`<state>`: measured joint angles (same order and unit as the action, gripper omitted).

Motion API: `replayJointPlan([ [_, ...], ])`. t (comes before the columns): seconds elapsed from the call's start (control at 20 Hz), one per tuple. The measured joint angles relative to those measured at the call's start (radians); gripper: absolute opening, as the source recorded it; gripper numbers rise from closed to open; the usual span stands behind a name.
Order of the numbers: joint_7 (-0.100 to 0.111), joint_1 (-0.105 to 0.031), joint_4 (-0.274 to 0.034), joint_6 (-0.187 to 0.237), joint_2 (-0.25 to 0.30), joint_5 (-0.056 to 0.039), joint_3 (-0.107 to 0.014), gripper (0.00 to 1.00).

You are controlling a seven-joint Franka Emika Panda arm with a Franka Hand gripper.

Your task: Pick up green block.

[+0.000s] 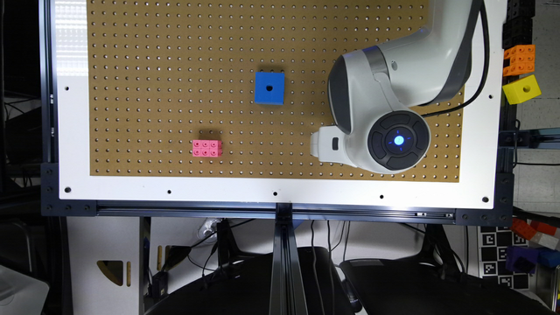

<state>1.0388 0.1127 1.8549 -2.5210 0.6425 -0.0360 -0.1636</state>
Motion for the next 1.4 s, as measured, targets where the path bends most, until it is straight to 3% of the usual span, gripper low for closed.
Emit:
replayJointPlan([
  [0.4,0.0,0.0,0.0,0.007,-0.012,-0.0003,0.001,0.0],
  [0.8,0.001,0.0,0.0,0.072,-0.074,-0.0003,0.001,0.0],
  [1.15,0.005,0.0,0.0,0.167,-0.168,-0.0003,-0.002,0.0],
  [1.4,0.006,0.0,0.002,0.176,-0.175,-0.0003,-0.002,0.0],
])
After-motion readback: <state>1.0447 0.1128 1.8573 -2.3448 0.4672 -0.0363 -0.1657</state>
